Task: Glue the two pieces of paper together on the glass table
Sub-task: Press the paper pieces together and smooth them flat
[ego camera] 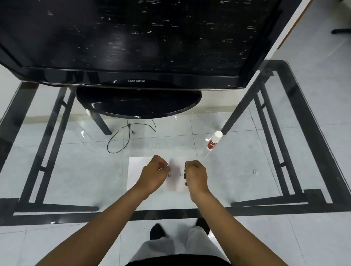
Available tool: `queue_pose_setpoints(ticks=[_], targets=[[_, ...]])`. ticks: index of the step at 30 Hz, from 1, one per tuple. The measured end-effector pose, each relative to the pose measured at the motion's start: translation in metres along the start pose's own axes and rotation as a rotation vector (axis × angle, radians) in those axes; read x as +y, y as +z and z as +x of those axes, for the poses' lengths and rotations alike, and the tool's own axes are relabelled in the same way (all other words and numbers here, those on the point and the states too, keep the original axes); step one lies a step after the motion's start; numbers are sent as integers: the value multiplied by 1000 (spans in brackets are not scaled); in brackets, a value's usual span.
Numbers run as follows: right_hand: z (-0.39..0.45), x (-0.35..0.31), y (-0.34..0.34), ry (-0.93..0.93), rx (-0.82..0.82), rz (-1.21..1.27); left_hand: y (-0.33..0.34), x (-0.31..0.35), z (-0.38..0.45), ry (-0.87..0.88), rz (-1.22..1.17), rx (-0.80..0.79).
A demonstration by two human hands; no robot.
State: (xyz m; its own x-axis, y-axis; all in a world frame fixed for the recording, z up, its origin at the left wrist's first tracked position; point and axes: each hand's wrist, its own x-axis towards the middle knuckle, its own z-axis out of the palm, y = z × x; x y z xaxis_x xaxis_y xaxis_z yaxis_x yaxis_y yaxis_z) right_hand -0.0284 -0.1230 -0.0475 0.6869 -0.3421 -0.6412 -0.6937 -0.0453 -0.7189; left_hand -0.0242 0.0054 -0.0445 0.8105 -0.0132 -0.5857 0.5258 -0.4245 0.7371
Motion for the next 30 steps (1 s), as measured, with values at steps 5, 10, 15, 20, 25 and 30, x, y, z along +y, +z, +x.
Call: queue_pose_setpoints(ticks=[5,10,15,20,25,30], targets=[[-25,3,11,-18,-232,131,-2,-3,-9,-46,-126,-24],[-27,17,26,-122,-174,-78,-16,-21,-10,-91,-165,71],[-24,28,35,-109,-109,-204,-38,-40,-17,-230,-465,60],[-26,28,50,-162,-136,-215,-53,-52,-14,-233,-415,165],[-24,20,65,-222,-108,-259,-66,-56,-7,-139,-160,302],[-20,18,77,-284,-85,-350,-71,-57,2,-7,200,411]])
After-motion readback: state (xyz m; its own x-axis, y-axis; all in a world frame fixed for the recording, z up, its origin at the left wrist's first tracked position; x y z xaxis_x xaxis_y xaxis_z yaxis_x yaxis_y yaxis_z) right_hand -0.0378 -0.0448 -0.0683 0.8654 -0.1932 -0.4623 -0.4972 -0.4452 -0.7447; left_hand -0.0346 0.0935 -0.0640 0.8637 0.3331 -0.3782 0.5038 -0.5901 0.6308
